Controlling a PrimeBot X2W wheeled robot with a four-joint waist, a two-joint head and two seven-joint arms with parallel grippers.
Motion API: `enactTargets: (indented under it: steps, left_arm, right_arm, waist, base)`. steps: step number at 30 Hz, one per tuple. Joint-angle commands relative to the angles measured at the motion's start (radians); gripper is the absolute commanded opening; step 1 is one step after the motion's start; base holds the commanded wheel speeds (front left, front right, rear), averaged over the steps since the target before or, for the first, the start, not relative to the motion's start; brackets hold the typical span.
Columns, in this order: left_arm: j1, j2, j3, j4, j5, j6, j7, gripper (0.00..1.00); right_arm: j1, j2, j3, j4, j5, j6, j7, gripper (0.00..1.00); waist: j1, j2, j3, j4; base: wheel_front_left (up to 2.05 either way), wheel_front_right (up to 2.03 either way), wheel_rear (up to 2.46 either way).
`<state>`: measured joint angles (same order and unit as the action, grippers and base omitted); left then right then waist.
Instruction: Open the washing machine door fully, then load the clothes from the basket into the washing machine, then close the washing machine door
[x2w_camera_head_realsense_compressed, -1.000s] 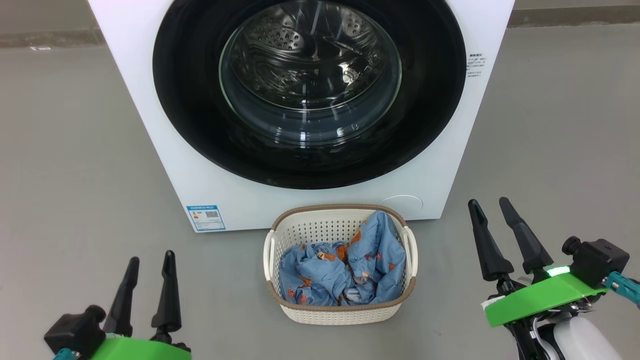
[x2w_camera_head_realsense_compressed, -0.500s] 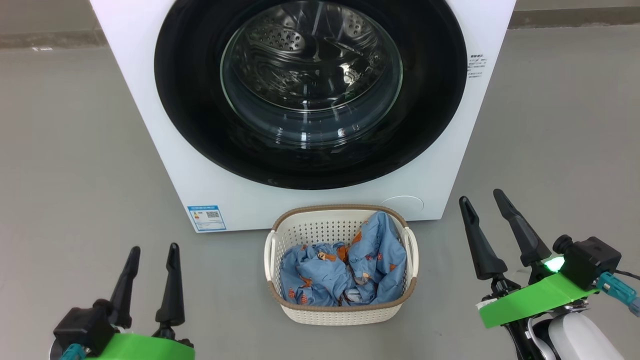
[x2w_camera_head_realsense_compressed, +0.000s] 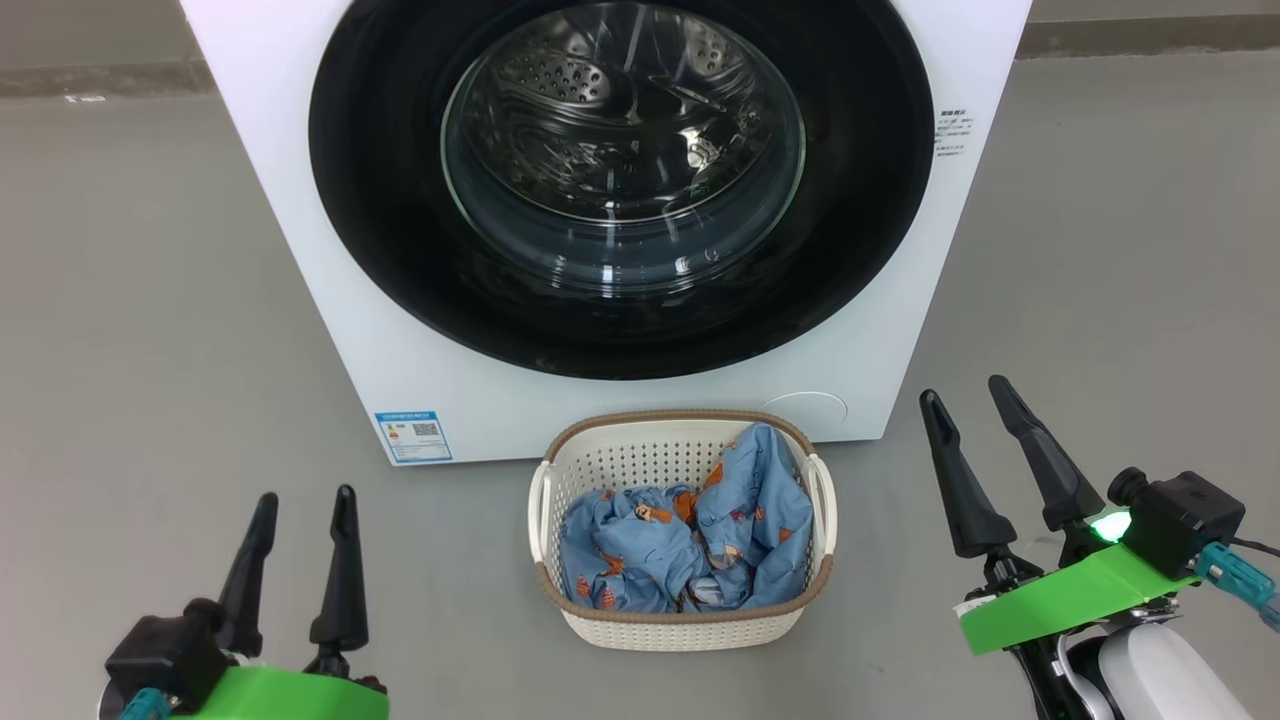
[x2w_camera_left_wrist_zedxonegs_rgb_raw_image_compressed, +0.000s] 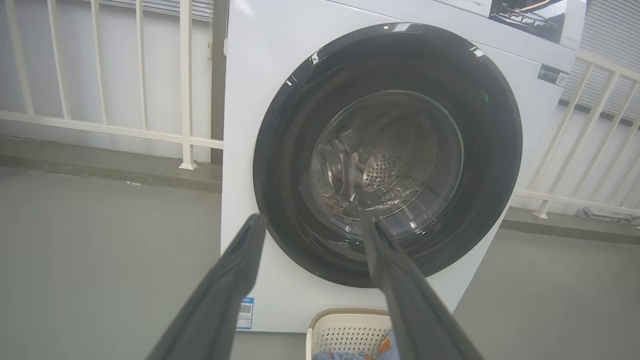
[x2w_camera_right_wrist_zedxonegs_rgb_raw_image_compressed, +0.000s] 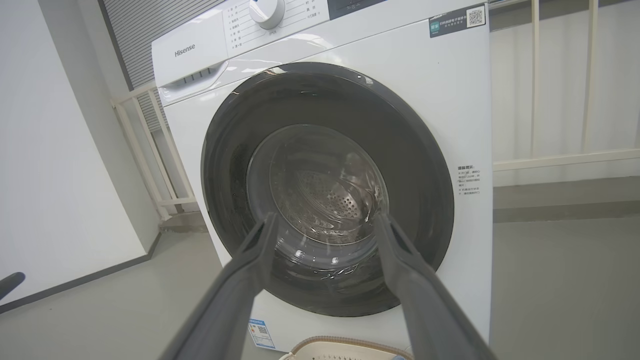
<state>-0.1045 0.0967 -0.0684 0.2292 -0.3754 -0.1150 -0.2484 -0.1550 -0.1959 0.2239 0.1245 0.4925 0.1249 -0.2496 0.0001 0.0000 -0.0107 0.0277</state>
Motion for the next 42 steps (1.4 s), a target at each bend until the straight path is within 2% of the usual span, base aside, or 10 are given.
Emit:
enactTargets:
  steps: [1, 22, 42]
  left_arm:
    - [-0.037, 0.009, 0.037, -0.03, 0.007, -0.002, -0.013, 1.0]
    - [-0.03, 0.002, 0.042, -0.031, -0.008, -0.004, -0.013, 1.0]
    - [-0.034, 0.024, 0.031, -0.022, -0.02, 0.0, -0.008, 1.0]
  right_arm:
    - [-0.035, -0.012, 0.015, -0.027, -0.007, 0.006, -0.012, 1.0]
    - [-0.029, -0.015, 0.011, -0.015, -0.005, 0.006, -0.012, 1.0]
    - [-0.026, -0.008, -0.009, 0.012, -0.005, 0.006, -0.012, 1.0]
  waist:
    - [0.0, 0.0, 0.0, 0.0]
    - [0.0, 0.0, 0.001, 0.001]
    - [0.0, 0.0, 0.007, -0.001]
  base:
    - [0.0, 0.0, 0.0]
    - [0.0, 0.0, 0.0]
    - [0.0, 0.0, 0.0]
